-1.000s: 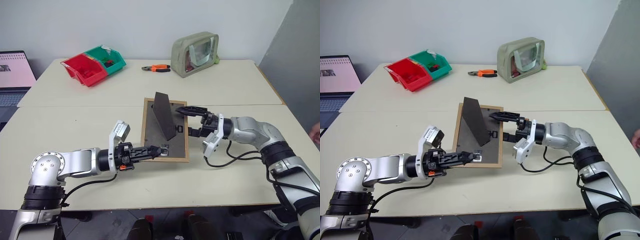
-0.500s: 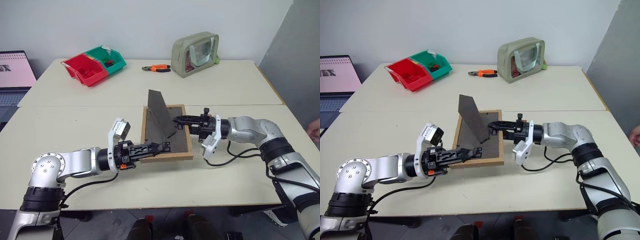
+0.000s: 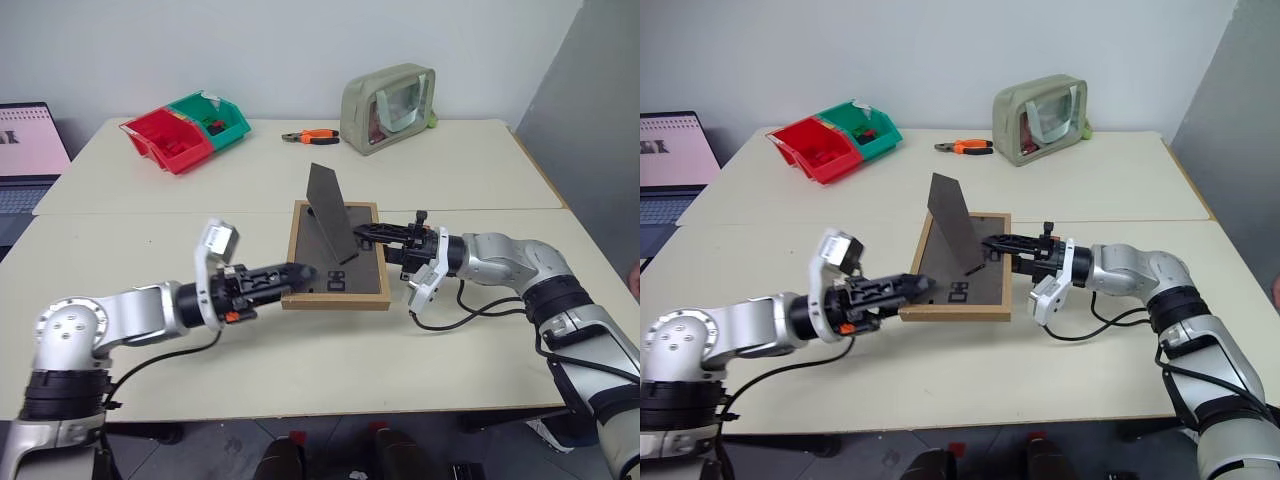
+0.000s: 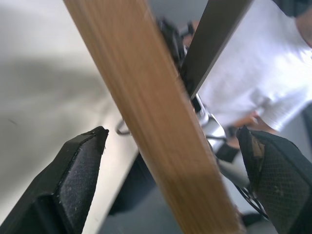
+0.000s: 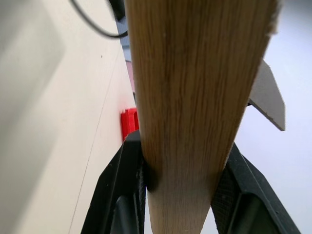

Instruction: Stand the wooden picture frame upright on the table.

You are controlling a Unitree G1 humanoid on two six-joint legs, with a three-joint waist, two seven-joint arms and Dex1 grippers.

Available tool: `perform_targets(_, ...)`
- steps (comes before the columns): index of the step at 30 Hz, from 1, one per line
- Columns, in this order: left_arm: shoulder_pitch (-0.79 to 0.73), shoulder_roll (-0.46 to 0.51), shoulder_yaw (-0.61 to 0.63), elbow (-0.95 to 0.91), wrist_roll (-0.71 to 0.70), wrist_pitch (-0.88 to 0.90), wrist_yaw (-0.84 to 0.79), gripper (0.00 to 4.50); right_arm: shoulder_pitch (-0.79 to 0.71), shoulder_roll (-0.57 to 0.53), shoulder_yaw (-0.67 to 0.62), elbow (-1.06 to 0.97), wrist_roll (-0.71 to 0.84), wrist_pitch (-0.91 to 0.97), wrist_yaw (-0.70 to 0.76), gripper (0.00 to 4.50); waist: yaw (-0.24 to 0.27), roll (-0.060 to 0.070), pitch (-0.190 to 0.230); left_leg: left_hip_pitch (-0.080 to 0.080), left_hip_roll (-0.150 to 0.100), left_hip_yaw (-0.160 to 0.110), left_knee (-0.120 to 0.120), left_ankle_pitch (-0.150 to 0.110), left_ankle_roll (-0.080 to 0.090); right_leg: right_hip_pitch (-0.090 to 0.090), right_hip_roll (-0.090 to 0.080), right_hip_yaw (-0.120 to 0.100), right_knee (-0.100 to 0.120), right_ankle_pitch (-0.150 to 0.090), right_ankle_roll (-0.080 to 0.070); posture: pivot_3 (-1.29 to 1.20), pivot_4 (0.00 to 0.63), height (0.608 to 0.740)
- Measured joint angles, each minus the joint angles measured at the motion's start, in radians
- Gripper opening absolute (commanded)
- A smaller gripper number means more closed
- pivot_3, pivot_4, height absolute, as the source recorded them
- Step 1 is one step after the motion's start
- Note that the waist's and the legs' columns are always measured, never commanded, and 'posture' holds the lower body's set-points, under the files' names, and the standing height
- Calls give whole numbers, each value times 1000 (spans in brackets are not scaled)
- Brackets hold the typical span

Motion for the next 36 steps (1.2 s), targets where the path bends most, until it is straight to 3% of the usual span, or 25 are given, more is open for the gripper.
perform_targets(3, 91, 87, 142, -40, 0, -54, 62, 4500, 7, 15, 1, 93, 132, 45, 101, 1297, -3, 0, 0, 1, 2, 1, -1, 0, 1, 1, -1, 1, -1, 0, 0, 0, 150, 740)
perform_targets(5, 174, 100, 189, -121, 24, -70, 77, 4500, 17, 64, 0, 148, 285, 120, 263, 1295, -3, 0, 0, 1, 2, 1, -1, 0, 1, 1, -2, 1, -1, 0, 0, 0, 150, 740)
perform_targets(6, 235, 97, 196, -196, 75, -73, 80, 4500, 32, 123, -10, 164, 421, 208, 405, 1295, -4, 0, 0, 1, 3, 1, 0, 0, 1, 2, -2, 1, -1, 0, 0, 0, 150, 740)
perform_targets(9, 294, 79, 180, -307, 184, -94, 98, 4500, 55, 232, -40, 158, 653, 411, 657, 1295, 0, 0, 0, 1, 3, -2, 0, 0, 0, 2, -2, -2, 1, 0, -1, 0, 150, 740)
perform_targets(11, 310, 69, 179, -381, 293, -141, 100, 4500, 51, 305, -97, 130, 822, 646, 841, 1295, 7, 0, 0, 1, 3, -3, 0, 0, 0, 2, -1, -3, 1, 0, -1, 0, 150, 740)
perform_targets(15, 325, 81, 171, -492, 487, -205, 49, 4500, -25, 384, -178, 110, 1015, 1038, 1054, 1295, 13, 1, 0, 1, 2, -2, 0, 0, 0, 2, -1, -3, 0, 0, -1, 0, 150, 740)
perform_targets(22, 444, 62, 95, -585, 812, -311, -82, 4500, -130, 481, -279, 246, 1110, 1427, 1179, 1295, 12, 1, 1, 0, 1, -1, -2, 0, 0, 0, 0, -3, -1, 0, -2, 0, 150, 740)
perform_targets(33, 500, 10, 78, -584, 999, -369, -176, 4500, -133, 505, -319, 354, 1054, 1405, 1173, 1295, 10, 1, 1, 1, 1, 0, -2, 0, 0, 1, 1, -3, -1, 0, -2, 0, 150, 740)
perform_targets(34, 493, 10, 70, -583, 1005, -370, -185, 4500, -130, 504, -319, 348, 1049, 1404, 1178, 2005, 10, 1, 1, 1, 1, 0, -2, 0, 0, 1, 0, -3, -1, 0, -2, 0, 150, 740)
perform_targets(36, 467, 10, 55, -580, 1010, -369, -203, 4500, -102, 492, -309, 326, 1027, 1402, 1191, 2427, 13, 1, 0, 0, 1, 0, -2, 0, 0, 1, 0, -3, -1, 0, -1, 0, 150, 740)
